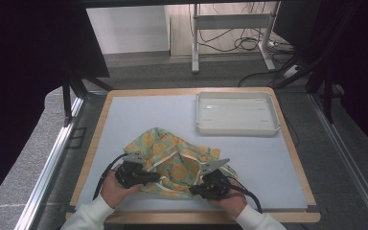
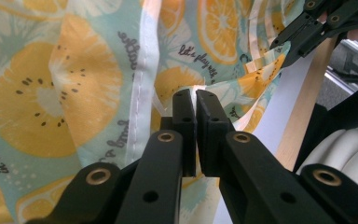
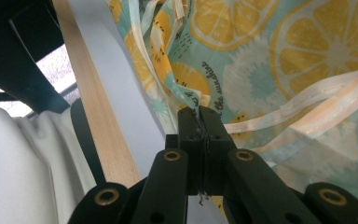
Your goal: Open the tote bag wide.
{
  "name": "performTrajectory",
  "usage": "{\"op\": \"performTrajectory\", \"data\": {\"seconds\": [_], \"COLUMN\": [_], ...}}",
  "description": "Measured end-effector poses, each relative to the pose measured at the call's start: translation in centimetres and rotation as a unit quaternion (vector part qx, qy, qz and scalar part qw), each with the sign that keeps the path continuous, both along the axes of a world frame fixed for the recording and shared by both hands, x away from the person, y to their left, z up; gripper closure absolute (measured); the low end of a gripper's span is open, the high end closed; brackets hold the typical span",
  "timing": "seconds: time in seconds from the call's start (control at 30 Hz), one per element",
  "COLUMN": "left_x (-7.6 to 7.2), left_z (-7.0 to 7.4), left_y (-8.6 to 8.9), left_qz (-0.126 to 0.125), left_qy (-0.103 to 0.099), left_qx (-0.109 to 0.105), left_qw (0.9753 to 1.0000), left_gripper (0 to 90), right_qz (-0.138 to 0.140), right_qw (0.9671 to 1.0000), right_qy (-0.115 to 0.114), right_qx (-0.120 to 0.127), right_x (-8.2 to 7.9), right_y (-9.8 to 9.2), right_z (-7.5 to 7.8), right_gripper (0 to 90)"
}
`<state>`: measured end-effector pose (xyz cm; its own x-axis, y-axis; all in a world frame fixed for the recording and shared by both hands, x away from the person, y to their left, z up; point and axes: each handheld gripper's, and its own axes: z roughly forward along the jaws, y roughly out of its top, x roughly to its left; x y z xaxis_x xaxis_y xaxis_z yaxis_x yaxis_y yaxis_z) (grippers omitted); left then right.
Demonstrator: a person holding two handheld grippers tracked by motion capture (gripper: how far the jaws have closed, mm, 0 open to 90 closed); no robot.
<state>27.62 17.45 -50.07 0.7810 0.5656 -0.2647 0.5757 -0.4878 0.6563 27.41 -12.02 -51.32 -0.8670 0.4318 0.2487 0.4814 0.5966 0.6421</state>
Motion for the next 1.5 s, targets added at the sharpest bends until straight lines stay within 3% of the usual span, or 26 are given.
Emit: {"op": "performTrajectory", "data": {"seconds": [0.23,0.3,0.4,0.57,0.77,0.97,1.33,1.43,1.5], "left_x": [0.1,-0.1,-0.7,-1.5,0.0,1.6,3.5,3.8,3.9], "left_z": [-0.3,0.0,1.3,3.3,4.3,4.3,4.0,3.7,3.5], "left_y": [-0.1,0.1,0.5,1.1,1.3,0.9,-0.6,-0.9,-1.1], "left_qz": [0.000,-0.004,-0.009,0.007,0.040,0.039,0.015,0.011,0.010], "left_qy": [0.000,-0.003,-0.025,-0.063,-0.090,-0.092,-0.079,-0.072,-0.066], "left_qx": [0.003,-0.006,-0.018,-0.043,-0.037,-0.028,-0.003,0.003,0.003], "left_qw": [1.0000,1.0000,0.9995,0.9970,0.9944,0.9946,0.9968,0.9973,0.9978], "left_gripper": [81.4,72.9,68.6,58.4,46.5,43.0,47.1,59.4,78.9], "right_qz": [-0.004,-0.007,-0.008,-0.010,-0.012,-0.014,-0.013,-0.013,-0.013], "right_qw": [0.9999,0.9999,0.9999,0.9999,0.9999,0.9998,0.9999,0.9999,0.9998], "right_qy": [0.004,0.006,0.005,0.006,0.003,0.003,0.001,0.001,0.001], "right_qx": [-0.009,-0.009,-0.009,-0.010,-0.010,-0.011,-0.011,-0.011,-0.012], "right_x": [0.3,0.4,0.4,0.6,0.7,0.7,0.7,0.7,0.7], "right_y": [0.0,0.0,-0.1,-0.1,-0.1,-0.1,-0.1,-0.1,-0.1], "right_z": [-0.6,-0.7,-0.7,-0.8,-0.8,-0.8,-0.8,-0.8,-0.8], "right_gripper": [87.9,87.8,87.8,87.7,87.4,87.2,87.0,86.9,86.9]}}
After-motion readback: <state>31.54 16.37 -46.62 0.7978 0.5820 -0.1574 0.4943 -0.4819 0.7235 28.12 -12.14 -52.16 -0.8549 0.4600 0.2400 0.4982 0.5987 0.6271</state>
